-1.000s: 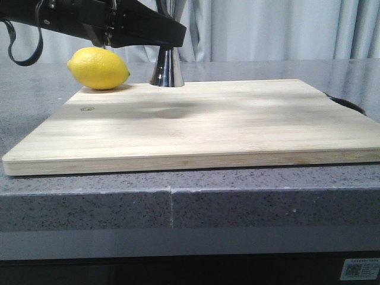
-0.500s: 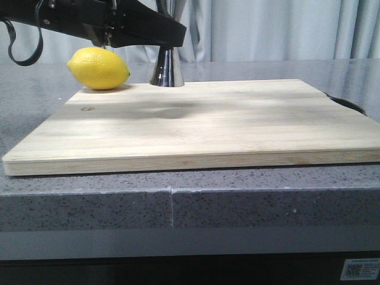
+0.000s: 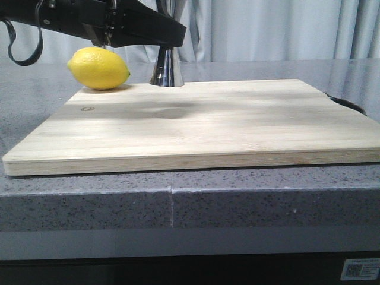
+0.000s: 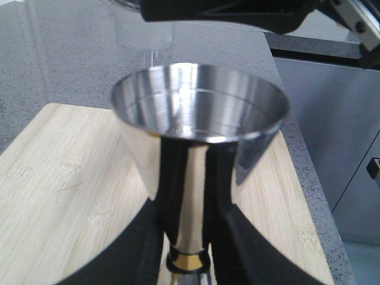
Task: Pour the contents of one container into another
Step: 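Tilt the beaker with the right gripper above the jigger cup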
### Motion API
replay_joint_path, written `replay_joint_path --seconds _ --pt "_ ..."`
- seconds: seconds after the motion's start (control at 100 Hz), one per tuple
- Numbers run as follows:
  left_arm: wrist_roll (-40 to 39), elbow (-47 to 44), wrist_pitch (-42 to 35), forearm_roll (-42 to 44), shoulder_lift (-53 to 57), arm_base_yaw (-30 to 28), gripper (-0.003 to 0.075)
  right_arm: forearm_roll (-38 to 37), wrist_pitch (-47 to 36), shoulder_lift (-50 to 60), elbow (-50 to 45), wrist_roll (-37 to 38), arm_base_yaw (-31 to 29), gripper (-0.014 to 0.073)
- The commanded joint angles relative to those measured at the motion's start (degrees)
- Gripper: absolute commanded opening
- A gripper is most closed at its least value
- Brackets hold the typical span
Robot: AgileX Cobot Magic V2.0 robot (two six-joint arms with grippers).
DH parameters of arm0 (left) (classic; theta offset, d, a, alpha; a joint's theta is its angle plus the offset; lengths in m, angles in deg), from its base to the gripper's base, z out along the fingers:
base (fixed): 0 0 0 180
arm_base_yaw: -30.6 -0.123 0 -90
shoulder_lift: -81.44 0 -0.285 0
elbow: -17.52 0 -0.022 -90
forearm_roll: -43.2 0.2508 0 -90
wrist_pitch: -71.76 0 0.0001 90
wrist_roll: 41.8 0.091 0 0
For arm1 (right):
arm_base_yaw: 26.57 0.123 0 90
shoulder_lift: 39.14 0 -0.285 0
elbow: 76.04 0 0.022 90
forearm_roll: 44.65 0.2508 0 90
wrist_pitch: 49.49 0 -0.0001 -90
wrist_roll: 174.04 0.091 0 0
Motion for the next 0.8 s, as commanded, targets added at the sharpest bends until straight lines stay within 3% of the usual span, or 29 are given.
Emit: replay_joint_path --seconds 0.0,0.79 --pt "-0.4 1.6 -10.2 -3.8 3.2 0.4 0.0113 -0.6 -3.4 2.1 2.4 0.0 0.0 0.0277" --pt "-0.4 1.6 -10.5 -3.8 3.2 1.0 0.0113 -5.0 -4.3 0.6 2.4 0.0 0.0 0.0277"
